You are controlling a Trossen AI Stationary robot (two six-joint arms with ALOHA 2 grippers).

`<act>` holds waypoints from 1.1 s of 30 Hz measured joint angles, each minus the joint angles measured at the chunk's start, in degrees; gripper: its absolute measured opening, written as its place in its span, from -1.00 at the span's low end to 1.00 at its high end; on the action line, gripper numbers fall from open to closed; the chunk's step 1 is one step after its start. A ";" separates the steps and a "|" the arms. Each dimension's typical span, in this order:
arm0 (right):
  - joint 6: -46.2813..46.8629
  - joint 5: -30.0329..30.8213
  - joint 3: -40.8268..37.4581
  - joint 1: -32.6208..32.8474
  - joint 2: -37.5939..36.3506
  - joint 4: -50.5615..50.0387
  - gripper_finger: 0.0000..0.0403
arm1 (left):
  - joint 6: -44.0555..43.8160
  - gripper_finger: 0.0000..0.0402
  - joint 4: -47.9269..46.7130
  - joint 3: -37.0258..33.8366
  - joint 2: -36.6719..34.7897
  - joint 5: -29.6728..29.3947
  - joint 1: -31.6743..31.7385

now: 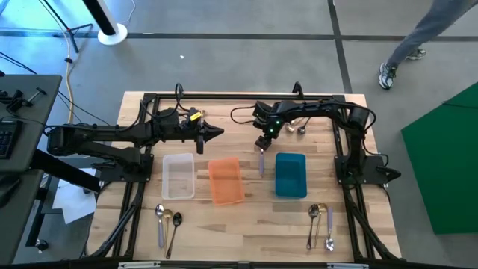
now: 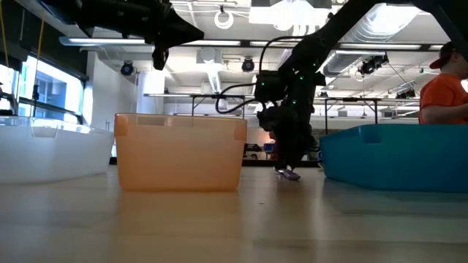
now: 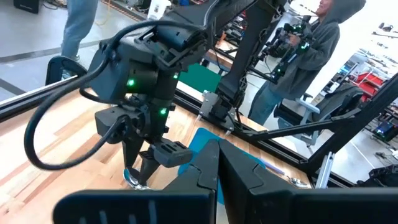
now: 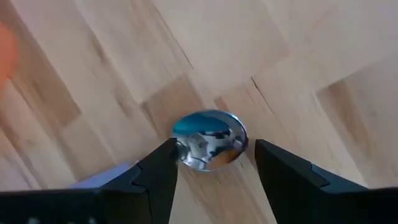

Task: Sort silverware by color (type)
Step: Put the top left purple spoon into the blue bin

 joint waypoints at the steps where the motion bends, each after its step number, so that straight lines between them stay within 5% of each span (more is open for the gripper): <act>1: -0.06 -0.06 0.04 0.00 0.10 -0.01 -0.06 | 0.00 -1.00 0.00 0.01 0.00 0.00 0.00; 13: -0.47 0.14 0.08 0.05 0.30 -0.07 -0.17 | 0.00 -1.00 -0.02 0.02 0.00 -0.02 0.00; 19: -1.38 3.60 0.08 0.88 0.30 -0.45 -0.44 | 0.00 -1.00 -0.02 0.02 0.00 -0.04 0.00; 25: -1.52 2.11 0.08 0.97 0.33 -0.55 -0.91 | 0.04 -1.00 -0.02 0.01 0.00 -0.04 0.00; 33: -1.26 1.34 0.08 0.92 0.32 -0.51 -0.98 | 0.04 -1.00 -0.02 0.01 0.00 -0.05 0.00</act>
